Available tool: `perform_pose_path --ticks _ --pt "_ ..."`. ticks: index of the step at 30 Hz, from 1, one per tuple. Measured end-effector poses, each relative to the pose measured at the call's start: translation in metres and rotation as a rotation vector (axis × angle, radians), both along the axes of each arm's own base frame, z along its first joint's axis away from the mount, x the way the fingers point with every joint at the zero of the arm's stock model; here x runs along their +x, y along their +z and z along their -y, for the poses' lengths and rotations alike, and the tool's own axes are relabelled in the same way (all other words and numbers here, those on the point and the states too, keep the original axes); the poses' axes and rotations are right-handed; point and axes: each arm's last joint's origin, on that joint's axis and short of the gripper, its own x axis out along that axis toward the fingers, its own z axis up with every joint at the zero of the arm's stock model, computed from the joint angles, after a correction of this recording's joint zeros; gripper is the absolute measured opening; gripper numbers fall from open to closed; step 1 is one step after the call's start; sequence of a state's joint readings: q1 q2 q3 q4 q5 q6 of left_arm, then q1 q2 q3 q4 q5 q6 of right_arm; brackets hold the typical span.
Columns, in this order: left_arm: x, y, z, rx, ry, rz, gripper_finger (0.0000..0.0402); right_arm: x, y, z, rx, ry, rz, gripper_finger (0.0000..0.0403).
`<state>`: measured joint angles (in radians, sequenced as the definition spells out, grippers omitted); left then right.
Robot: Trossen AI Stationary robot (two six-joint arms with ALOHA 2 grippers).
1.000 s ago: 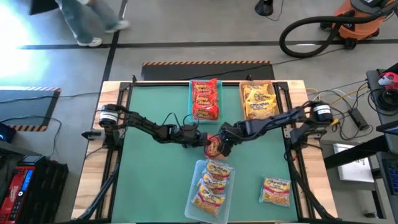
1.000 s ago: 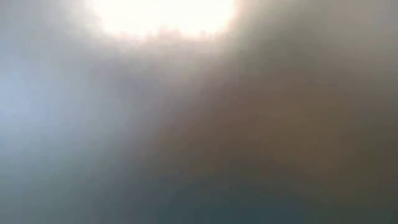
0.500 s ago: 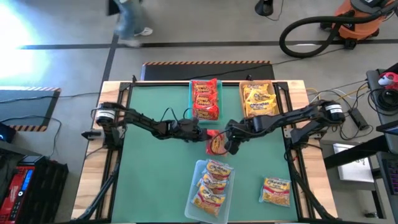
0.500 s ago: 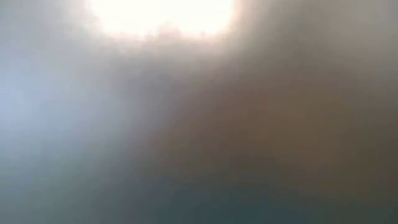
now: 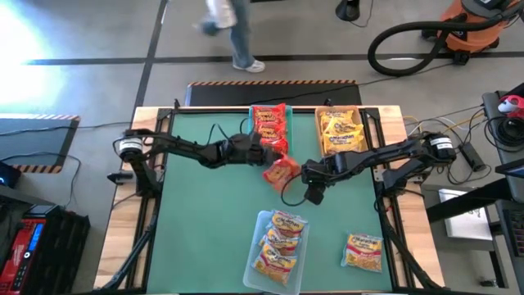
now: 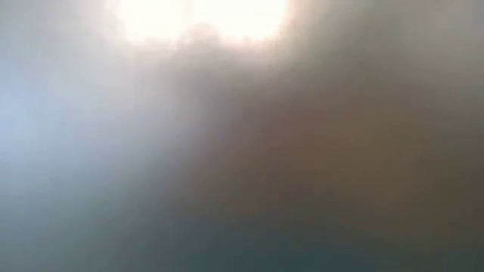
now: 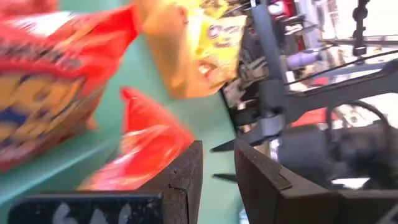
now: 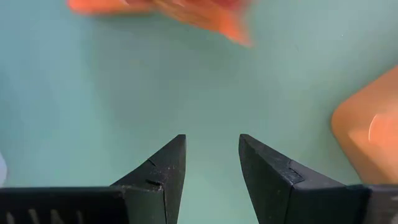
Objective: Sort Maruchan noodles
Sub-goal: Put the red noodle pack into the green bin
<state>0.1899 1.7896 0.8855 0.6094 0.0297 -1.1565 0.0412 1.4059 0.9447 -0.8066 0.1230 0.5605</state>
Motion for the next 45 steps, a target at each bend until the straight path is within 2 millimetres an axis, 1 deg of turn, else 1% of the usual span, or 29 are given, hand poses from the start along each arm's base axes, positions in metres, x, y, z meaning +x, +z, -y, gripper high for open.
perform_pose_path --ticks 2,4,9,12,14,17,19,23,26,28,30,32,35,36,38,41,43,45 --pt "0.001 0.005 -0.005 -0.002 -0.02 0.013 0.0075 -0.001 0.0 0.0 -0.004 0.015 -0.007 0.0139" --pt "0.003 0.006 -0.007 -0.005 -0.049 -0.016 0.0075 -0.001 -0.001 0.0 -0.008 0.034 -0.01 0.0139" --pt "0.004 0.002 -0.003 -0.014 -0.143 -0.143 0.0075 0.0 -0.003 0.0 -0.01 0.045 0.002 0.0139" --pt "0.005 0.004 0.001 -0.036 -0.256 -0.149 0.0075 0.008 -0.002 -0.001 0.005 0.039 0.098 0.0139" --pt "0.004 0.003 0.003 -0.055 -0.307 -0.156 0.0075 0.017 -0.002 -0.002 0.041 0.051 0.201 0.0139" --pt "0.002 0.0 0.004 -0.062 -0.34 -0.198 0.0075 0.026 -0.006 -0.004 0.1 0.039 0.321 0.0139" --pt "0.0 -0.004 0.004 -0.048 -0.321 -0.25 0.0075 0.028 -0.013 -0.005 0.138 0.003 0.369 0.0139" --pt "-0.003 -0.009 0.001 0.078 -0.177 -0.345 0.0075 0.028 -0.03 -0.007 0.172 -0.026 0.427 0.0139" --pt "-0.003 -0.006 -0.002 0.193 -0.127 -0.351 0.0075 0.029 -0.041 -0.006 0.148 -0.04 0.428 0.0139" --pt "-0.002 0.003 0.0 0.288 -0.146 -0.307 0.0075 0.028 -0.047 -0.004 0.122 -0.077 0.39 0.0139" --pt "-0.002 0.016 0.009 0.396 -0.2 -0.258 0.0075 0.024 -0.053 -0.002 0.122 -0.108 0.322 0.0139" --pt "-0.004 0.03 0.02 0.502 -0.259 -0.223 0.0075 0.015 -0.058 -0.002 0.147 -0.151 0.222 0.0139" --pt "-0.009 0.047 0.035 0.625 -0.329 -0.185 0.0075 0.005 -0.054 -0.005 0.223 -0.247 0.157 0.0139" --pt "-0.011 0.051 0.039 0.643 -0.347 -0.181 0.0075 0.004 -0.052 -0.008 0.243 -0.263 0.161 0.0139" --pt "-0.014 0.054 0.043 0.643 -0.373 -0.182 0.0075 0.008 -0.043 -0.014 0.291 -0.286 0.241 0.0139" --pt "-0.016 0.052 0.044 0.6 -0.417 -0.195 0.0078 0.016 -0.03 -0.025 0.334 -0.297 0.388 0.0139" --pt "-0.017 0.048 0.041 0.57 -0.445 -0.204 0.0085 0.02 -0.026 -0.031 0.313 -0.329 0.463 0.0139" --pt "-0.018 0.041 0.039 0.533 -0.46 -0.251 0.0096 0.024 -0.026 -0.034 0.276 -0.363 0.523 0.0139"
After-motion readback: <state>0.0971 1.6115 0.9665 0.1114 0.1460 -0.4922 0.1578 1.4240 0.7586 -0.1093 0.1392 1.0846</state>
